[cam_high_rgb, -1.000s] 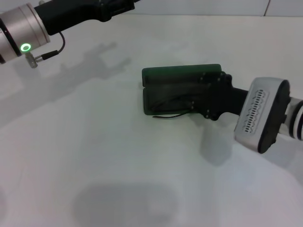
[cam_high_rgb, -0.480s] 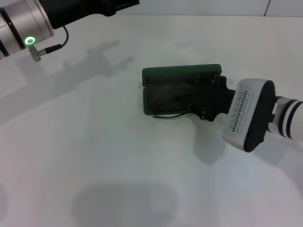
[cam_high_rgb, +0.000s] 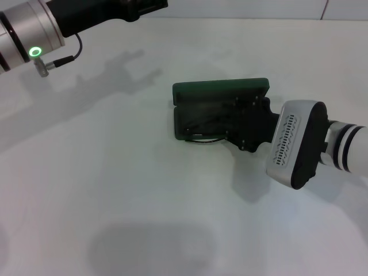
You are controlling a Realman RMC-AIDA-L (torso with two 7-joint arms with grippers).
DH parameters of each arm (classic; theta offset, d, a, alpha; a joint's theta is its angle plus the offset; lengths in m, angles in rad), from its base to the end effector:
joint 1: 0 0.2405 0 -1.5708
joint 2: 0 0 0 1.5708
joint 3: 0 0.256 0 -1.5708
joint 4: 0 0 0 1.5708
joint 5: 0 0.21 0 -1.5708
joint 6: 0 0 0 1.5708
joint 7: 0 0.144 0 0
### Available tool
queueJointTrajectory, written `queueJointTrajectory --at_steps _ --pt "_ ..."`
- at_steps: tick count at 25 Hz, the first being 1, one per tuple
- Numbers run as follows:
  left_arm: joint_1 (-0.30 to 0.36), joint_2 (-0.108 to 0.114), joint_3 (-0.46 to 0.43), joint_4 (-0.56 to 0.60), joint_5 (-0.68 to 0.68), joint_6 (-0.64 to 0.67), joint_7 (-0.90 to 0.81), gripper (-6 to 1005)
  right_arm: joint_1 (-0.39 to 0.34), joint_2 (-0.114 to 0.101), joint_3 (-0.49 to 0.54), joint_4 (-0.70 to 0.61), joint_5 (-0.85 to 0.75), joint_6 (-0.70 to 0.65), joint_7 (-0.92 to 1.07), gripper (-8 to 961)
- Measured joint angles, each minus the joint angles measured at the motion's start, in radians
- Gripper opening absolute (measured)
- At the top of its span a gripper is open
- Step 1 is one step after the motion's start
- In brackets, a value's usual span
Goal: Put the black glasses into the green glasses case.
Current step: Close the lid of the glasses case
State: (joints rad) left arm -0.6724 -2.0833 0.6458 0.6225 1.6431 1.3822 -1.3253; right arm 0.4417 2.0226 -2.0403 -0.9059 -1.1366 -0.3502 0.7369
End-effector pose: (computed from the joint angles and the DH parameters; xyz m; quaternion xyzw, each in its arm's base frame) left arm -0.1982 0.4018 0.0340 -0.8702 -0.1707 -0.3860 0.2541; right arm 0.2018 0.3537 -0.1089 -0.9358 -0.1396 0.0235 0.3230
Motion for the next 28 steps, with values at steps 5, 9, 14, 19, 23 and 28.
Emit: queueJointTrajectory --at_steps 5,9,14,19,23,28 --pt "0.002 0.000 0.000 0.000 0.000 0.006 0.000 825 0.000 0.001 -0.006 0.001 0.000 0.001 0.000 401" --pt "0.002 0.000 0.000 -0.001 0.000 0.009 0.000 826 0.000 0.002 -0.007 0.002 0.000 0.006 0.001 356" --pt "0.002 0.000 0.000 -0.002 0.000 0.009 0.000 826 0.000 0.001 -0.007 0.003 0.002 0.006 0.001 322" --pt "0.002 0.000 0.000 -0.003 -0.001 0.009 0.000 826 0.006 0.000 -0.006 0.003 0.002 0.007 0.002 287" --pt "0.002 0.000 0.000 -0.002 -0.002 0.009 0.000 826 0.010 -0.002 -0.006 0.002 0.000 0.004 -0.001 277" --pt "0.002 0.000 0.000 0.000 -0.002 0.008 0.000 826 0.011 -0.003 -0.006 0.001 0.000 -0.001 -0.005 123"
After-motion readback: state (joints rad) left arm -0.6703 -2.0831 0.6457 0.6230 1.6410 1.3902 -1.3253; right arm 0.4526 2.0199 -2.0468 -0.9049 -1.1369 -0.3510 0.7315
